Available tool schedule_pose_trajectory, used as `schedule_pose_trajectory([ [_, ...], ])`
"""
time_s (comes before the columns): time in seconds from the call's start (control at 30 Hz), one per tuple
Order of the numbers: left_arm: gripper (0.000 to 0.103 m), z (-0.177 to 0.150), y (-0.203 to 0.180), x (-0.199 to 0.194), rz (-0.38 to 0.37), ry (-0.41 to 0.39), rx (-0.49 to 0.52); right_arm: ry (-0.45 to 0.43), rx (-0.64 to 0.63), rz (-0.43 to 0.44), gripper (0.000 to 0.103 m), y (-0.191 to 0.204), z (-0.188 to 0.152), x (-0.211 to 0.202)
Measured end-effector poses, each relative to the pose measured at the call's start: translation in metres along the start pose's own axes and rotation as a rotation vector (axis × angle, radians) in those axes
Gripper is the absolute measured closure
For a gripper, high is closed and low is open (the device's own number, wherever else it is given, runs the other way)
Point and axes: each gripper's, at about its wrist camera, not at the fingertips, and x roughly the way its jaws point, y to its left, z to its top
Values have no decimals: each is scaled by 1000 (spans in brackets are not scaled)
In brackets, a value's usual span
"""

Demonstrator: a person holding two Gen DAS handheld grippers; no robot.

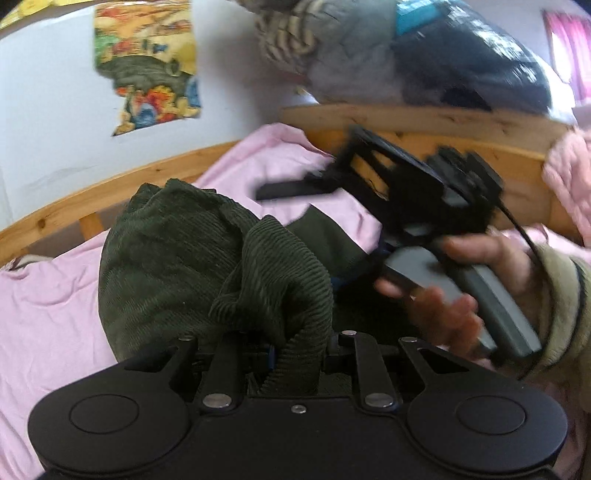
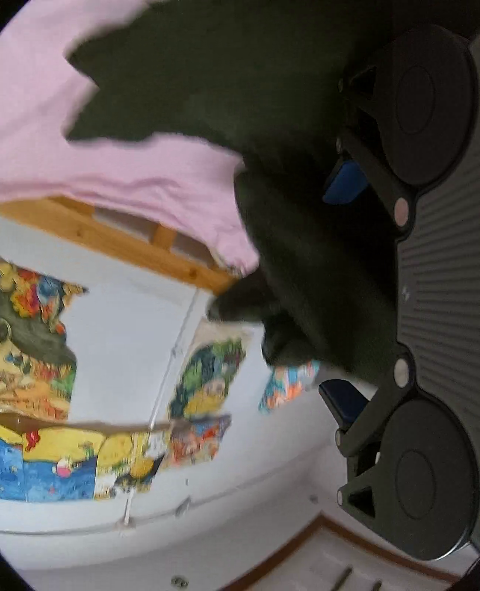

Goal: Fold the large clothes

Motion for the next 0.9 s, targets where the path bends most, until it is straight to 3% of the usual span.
schedule_pose_trajectory([
  [0.1,82,-3,-11,1,4,21,69,-41,40,14,0,-5,6,9],
  [0.17,82,-3,-20,3,5,26,120,-80,-8,-14,0,4,8,7],
  [0.27,82,4,-30,7,-15,20,154,-99,-136,-60,24,29,11,-2],
  [0.33,82,13,-36,13,-39,8,159,-126,-229,-140,52,47,11,-15],
  [0.4,82,19,-42,20,-74,3,147,-172,-289,-201,59,59,12,-31],
  [0.53,82,25,-57,53,-150,43,130,-206,-382,-362,61,68,9,-59],
  [0.63,81,20,-62,83,-197,108,101,-234,-344,-484,66,53,12,-75],
  [0.8,80,1,-57,113,-250,166,18,-234,-273,-563,72,30,10,-80],
  [0.87,76,0,-54,114,-253,159,-12,-231,-316,-589,76,34,6,-76],
  [0.9,74,2,-52,112,-255,154,-24,-229,-348,-615,84,36,4,-73],
])
